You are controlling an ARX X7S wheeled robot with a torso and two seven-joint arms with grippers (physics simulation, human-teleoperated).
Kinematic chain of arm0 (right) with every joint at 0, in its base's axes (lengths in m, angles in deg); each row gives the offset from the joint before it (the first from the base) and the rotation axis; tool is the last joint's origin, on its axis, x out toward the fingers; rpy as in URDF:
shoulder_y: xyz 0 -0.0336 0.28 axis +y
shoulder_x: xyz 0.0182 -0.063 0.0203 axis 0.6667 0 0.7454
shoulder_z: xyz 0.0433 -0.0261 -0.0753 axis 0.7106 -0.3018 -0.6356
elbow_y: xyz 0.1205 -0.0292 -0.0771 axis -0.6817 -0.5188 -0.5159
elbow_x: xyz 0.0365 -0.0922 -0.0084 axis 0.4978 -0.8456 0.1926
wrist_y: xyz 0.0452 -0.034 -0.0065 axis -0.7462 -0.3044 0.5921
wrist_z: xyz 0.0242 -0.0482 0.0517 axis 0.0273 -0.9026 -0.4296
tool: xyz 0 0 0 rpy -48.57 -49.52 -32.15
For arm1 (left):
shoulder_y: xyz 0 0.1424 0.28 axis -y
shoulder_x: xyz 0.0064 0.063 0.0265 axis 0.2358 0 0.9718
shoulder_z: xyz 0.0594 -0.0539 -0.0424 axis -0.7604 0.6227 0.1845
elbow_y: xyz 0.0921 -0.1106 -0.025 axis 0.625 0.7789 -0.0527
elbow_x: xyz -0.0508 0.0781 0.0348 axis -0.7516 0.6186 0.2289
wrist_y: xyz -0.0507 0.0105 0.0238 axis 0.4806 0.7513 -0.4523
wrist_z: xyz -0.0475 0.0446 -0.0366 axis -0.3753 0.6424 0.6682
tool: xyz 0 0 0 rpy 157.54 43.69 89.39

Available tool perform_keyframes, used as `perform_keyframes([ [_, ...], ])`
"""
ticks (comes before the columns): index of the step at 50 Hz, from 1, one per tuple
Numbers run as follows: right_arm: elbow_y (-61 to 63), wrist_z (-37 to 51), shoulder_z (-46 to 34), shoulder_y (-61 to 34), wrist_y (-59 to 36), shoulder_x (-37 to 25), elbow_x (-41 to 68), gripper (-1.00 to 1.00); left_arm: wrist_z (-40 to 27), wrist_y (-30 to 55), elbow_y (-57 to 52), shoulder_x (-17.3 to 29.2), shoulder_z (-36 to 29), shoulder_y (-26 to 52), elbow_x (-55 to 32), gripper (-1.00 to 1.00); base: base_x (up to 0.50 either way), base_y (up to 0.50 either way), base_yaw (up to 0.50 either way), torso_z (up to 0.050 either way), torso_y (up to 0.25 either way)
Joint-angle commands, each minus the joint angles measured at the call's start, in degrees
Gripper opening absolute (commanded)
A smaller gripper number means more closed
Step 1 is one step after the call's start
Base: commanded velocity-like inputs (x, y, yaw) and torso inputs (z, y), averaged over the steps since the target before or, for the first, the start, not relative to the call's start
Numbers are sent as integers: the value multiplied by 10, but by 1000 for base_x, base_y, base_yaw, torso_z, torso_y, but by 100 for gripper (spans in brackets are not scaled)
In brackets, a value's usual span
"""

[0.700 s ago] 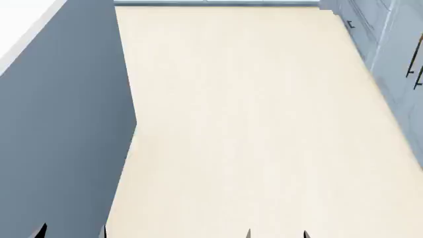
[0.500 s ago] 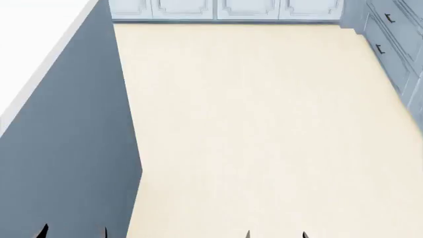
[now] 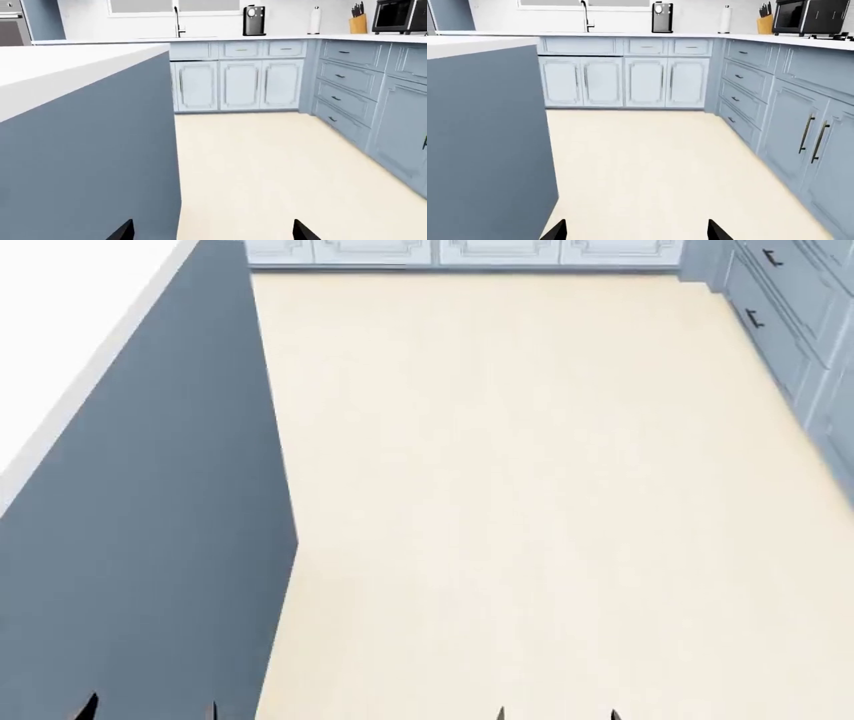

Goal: Place the cup inside the bowl on the dining table and move the bowl to any counter.

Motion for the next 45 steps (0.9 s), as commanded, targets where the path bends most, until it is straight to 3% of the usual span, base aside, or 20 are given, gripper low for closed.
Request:
perform_keyframes([
  [1,3,9,-9,1,-2,-8,10,100,-8,-2,0,9,-11,0,-8,100,-500,0,0,0,0],
  [45,-2,37,-40,-5,6,-32,35,100,-32,-6,1,31,-36,2,-44,100,-500,-17,0,0,0],
])
